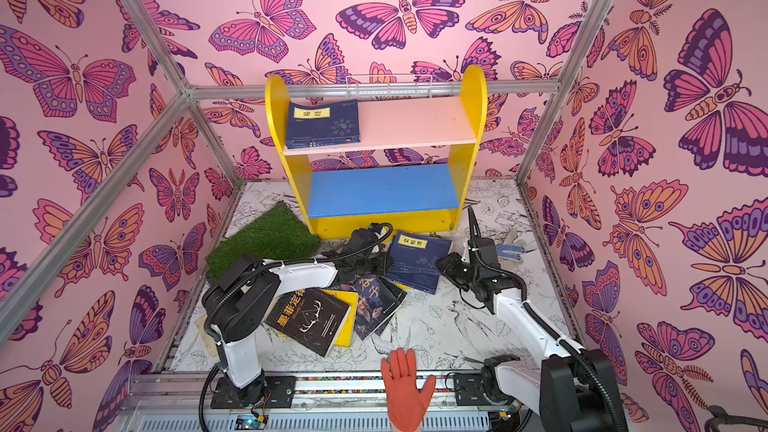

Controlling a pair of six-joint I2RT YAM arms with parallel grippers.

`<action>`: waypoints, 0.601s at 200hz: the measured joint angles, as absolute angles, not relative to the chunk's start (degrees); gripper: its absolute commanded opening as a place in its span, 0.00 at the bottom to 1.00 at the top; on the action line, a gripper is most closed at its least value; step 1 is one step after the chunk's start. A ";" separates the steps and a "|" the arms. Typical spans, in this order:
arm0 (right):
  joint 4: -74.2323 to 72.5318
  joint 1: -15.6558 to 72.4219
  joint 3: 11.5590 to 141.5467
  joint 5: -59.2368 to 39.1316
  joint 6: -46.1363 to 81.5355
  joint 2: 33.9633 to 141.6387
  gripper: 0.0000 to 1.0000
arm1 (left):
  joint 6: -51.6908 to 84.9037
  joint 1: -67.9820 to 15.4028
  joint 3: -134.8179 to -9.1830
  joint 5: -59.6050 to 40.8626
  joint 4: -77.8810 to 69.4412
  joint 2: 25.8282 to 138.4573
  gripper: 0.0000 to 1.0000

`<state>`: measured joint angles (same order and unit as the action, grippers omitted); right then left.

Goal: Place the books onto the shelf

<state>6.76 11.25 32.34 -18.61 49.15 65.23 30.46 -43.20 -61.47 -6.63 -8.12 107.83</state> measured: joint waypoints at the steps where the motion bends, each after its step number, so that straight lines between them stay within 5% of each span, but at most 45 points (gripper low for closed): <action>1: 6.81 11.29 32.34 -18.52 49.17 65.30 0.35 | 30.44 -43.20 -61.47 -6.63 -8.12 107.83 0.26; 120: 5.41 12.21 29.61 -14.98 50.09 70.89 0.35 | 30.06 -43.20 -61.45 -7.53 -8.12 107.83 0.19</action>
<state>5.41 12.21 29.61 -14.98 50.09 70.89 30.06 -43.20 -61.45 -7.53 -8.12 107.83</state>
